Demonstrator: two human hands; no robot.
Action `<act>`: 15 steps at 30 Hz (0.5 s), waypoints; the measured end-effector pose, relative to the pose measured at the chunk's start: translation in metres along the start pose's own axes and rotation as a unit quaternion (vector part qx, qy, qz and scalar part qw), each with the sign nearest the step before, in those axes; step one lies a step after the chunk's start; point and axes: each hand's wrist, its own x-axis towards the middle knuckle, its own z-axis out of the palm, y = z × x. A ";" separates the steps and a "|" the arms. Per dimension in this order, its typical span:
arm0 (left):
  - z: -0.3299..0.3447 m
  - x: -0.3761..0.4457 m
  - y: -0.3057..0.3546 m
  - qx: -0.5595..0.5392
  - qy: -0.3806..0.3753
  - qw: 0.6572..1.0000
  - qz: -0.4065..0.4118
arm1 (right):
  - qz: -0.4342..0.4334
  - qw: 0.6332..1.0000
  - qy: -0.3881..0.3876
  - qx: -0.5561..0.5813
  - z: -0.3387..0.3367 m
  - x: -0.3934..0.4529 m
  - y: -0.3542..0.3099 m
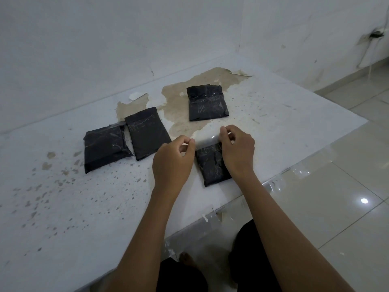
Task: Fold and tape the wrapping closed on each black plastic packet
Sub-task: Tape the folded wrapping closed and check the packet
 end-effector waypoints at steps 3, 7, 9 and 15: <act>0.004 -0.001 -0.002 -0.070 -0.004 0.995 -0.067 | -0.002 1.000 -0.004 0.010 0.000 -0.001 0.000; 0.008 0.004 -0.004 -0.144 -0.003 0.980 -0.135 | -0.005 1.000 -0.010 0.001 -0.001 0.000 0.000; 0.010 0.004 -0.003 -0.153 0.009 0.978 -0.142 | -0.009 1.000 -0.009 -0.003 -0.001 0.000 -0.001; 0.012 -0.002 -0.002 -0.167 0.033 0.978 -0.123 | -0.014 1.000 -0.002 -0.008 -0.001 0.000 -0.001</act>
